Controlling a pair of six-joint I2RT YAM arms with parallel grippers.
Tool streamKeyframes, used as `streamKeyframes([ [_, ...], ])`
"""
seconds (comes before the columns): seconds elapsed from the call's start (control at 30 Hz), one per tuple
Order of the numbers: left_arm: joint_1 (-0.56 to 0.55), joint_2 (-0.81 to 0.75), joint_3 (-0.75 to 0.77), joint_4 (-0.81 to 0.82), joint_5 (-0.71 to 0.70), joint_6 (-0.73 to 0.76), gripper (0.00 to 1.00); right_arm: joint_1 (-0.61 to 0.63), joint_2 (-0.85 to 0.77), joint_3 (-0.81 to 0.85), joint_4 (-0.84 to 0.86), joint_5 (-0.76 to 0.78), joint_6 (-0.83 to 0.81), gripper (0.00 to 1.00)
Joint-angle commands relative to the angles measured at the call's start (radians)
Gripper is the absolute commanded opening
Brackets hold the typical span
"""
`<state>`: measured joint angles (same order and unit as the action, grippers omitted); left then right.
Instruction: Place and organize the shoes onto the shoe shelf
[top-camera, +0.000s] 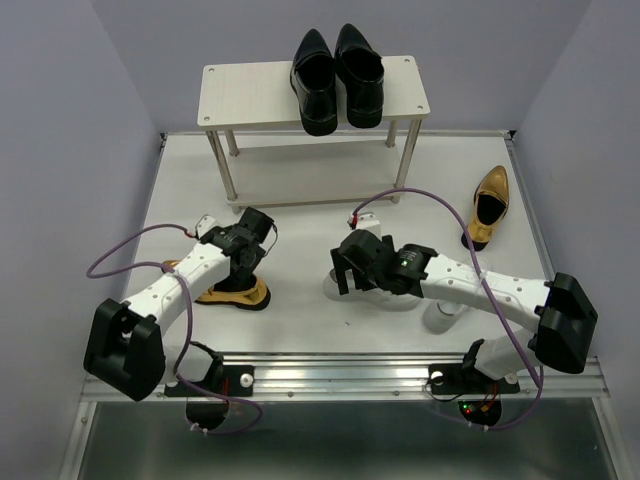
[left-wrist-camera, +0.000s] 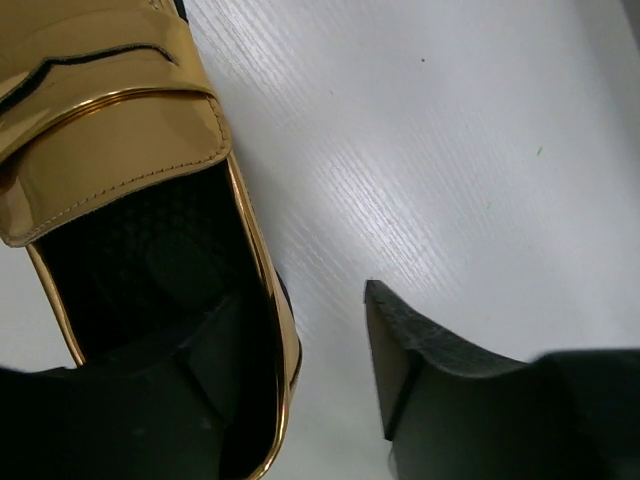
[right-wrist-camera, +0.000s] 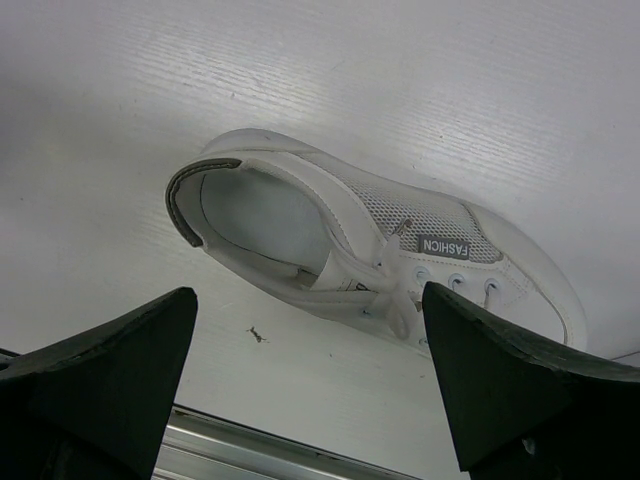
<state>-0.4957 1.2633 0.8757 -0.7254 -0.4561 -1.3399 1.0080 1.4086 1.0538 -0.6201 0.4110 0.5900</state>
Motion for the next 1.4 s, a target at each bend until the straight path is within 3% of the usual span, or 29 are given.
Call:
streamKeyframes([
  [0.0,0.003,0.010,-0.029,-0.003,-0.046,-0.059,0.51,0.000,-0.031,0.017,0.036,0.022,-0.021,1.00],
  [0.03,0.005,0.008,-0.035,0.004,-0.041,-0.056,0.44,0.000,-0.034,0.017,0.036,0.025,-0.021,1.00],
  [0.07,0.005,0.004,-0.038,0.015,-0.038,-0.044,0.28,0.000,-0.036,0.015,0.036,0.025,-0.022,1.00],
  [0.13,0.005,-0.005,-0.038,0.024,-0.030,-0.015,0.05,0.000,-0.033,0.015,0.036,0.028,-0.024,1.00],
  [0.17,0.003,-0.018,-0.032,0.012,-0.033,0.007,0.00,0.000,-0.028,0.017,0.036,0.028,-0.024,1.00],
  [0.3,-0.009,-0.077,0.008,-0.008,-0.053,0.140,0.00,0.000,-0.022,0.020,0.034,0.032,-0.021,1.00],
  [0.47,-0.039,-0.116,0.026,-0.028,0.046,0.294,0.00,0.000,-0.014,0.026,0.034,0.077,-0.012,1.00],
  [0.73,-0.245,-0.142,0.055,-0.039,0.148,0.484,0.00,0.000,-0.036,0.046,0.034,0.153,0.011,1.00],
  [0.87,-0.336,-0.117,0.098,-0.058,0.122,0.548,0.00,0.000,-0.048,0.057,0.026,0.190,0.010,1.00],
  [1.0,-0.414,-0.091,0.095,0.029,0.125,0.632,0.00,0.000,-0.063,0.057,0.022,0.204,0.019,1.00],
  [1.17,-0.428,-0.016,0.106,0.125,0.096,0.691,0.00,0.000,-0.068,0.058,0.014,0.206,0.027,1.00],
  [1.23,-0.426,0.030,0.117,0.133,0.096,0.682,0.07,0.000,-0.072,0.066,-0.003,0.213,0.030,1.00],
  [1.27,-0.428,0.051,0.120,0.126,0.094,0.677,0.24,0.000,-0.079,0.063,-0.012,0.216,0.033,1.00],
  [1.33,-0.429,0.067,0.137,0.104,0.085,0.671,0.44,0.000,-0.094,0.052,-0.012,0.226,0.034,1.00],
  [1.37,-0.431,0.068,0.146,0.095,0.079,0.670,0.62,0.000,-0.100,0.049,-0.012,0.227,0.036,1.00],
])
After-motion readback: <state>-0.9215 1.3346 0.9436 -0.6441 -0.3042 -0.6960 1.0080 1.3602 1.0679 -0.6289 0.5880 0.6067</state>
